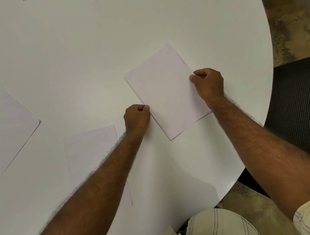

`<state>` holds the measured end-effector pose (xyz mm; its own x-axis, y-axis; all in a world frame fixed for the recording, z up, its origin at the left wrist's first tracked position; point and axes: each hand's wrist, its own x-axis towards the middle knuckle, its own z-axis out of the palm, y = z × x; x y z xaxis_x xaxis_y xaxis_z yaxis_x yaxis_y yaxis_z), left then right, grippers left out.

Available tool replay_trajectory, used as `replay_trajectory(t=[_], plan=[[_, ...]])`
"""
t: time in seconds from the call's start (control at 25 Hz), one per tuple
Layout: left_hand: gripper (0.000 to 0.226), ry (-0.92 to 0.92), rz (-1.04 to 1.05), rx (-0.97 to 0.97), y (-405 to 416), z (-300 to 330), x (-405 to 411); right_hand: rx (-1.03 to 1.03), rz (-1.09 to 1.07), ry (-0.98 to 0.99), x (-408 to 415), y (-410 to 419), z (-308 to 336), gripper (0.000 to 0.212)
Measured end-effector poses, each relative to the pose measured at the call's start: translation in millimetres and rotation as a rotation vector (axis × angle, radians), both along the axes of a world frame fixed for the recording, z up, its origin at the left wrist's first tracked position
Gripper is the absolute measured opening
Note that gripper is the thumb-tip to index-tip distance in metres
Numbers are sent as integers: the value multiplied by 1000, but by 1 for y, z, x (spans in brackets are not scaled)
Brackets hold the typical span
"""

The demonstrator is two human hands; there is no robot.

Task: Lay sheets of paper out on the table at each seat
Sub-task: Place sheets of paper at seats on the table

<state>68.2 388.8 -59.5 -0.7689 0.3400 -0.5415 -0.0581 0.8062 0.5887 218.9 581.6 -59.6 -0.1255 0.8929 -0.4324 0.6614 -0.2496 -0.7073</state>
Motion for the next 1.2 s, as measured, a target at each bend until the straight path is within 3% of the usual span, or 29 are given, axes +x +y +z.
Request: replay_trajectory(t=[0.24,0.4,0.64,1.04,1.2], plan=[[35,75,0,-22,-17,5,-4,76,24,-28,13,-13,6,31],[30,86,6,-7,-44,14,0,236,120,-116,25,-44,17,30],[25,97,35,53,-115,31,2,404,271,-96,29,-135,36,21],[23,195,92,77,-293,48,-40,326,345,-88,4,-320,46,19],[40,179,139,36,-340,44,-69,255,352,-142,-13,-369,38,24]])
